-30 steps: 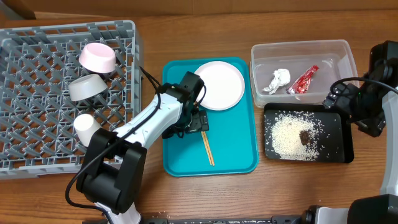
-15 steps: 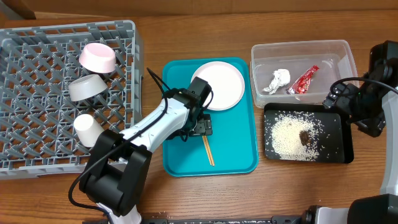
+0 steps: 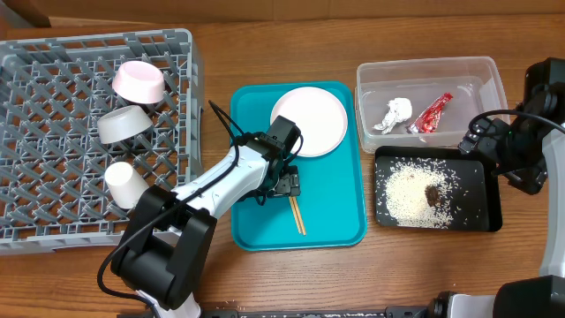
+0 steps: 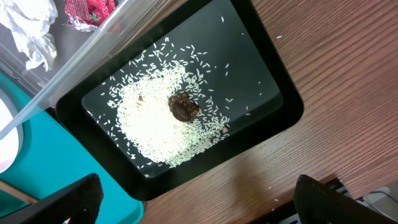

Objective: Sort waste into correct bins and load items into the dishwasher

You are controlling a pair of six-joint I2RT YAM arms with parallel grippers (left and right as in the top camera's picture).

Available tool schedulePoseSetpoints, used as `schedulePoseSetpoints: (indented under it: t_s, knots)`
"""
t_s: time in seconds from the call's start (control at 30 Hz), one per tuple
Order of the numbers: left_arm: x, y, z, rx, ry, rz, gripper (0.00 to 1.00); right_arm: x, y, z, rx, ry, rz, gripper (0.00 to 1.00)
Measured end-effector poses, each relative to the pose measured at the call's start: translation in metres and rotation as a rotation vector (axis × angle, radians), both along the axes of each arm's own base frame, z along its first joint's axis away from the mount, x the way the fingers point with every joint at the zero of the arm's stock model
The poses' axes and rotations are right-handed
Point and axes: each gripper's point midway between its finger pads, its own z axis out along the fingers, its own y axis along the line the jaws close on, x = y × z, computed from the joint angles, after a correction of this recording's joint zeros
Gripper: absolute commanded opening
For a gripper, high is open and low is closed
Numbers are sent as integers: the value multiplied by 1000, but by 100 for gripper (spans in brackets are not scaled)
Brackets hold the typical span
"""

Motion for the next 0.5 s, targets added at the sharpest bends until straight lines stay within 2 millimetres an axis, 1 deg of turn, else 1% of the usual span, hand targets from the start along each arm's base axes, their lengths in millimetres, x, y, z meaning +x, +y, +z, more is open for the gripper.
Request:
schedulePoseSetpoints:
  t_s: [0.13,0.23,0.4,0.47,0.5]
  knots:
    - [0,0,0,-1,-1,0,100,0,1,0,3,0,0,100]
    - [3,-4,-1,-21,-15,-1,99,0,2,0,10,-3,1,100]
    - [-3,-9,-5,-54,11,0,96,1,3,0,16,-4,1,100]
    - [-6,-7,-5,-47,24,2,90,1,3,0,17,-4,2,100]
    - [-9,-5,-5,-40,35,4,84,1,3,0,17,-4,1,100]
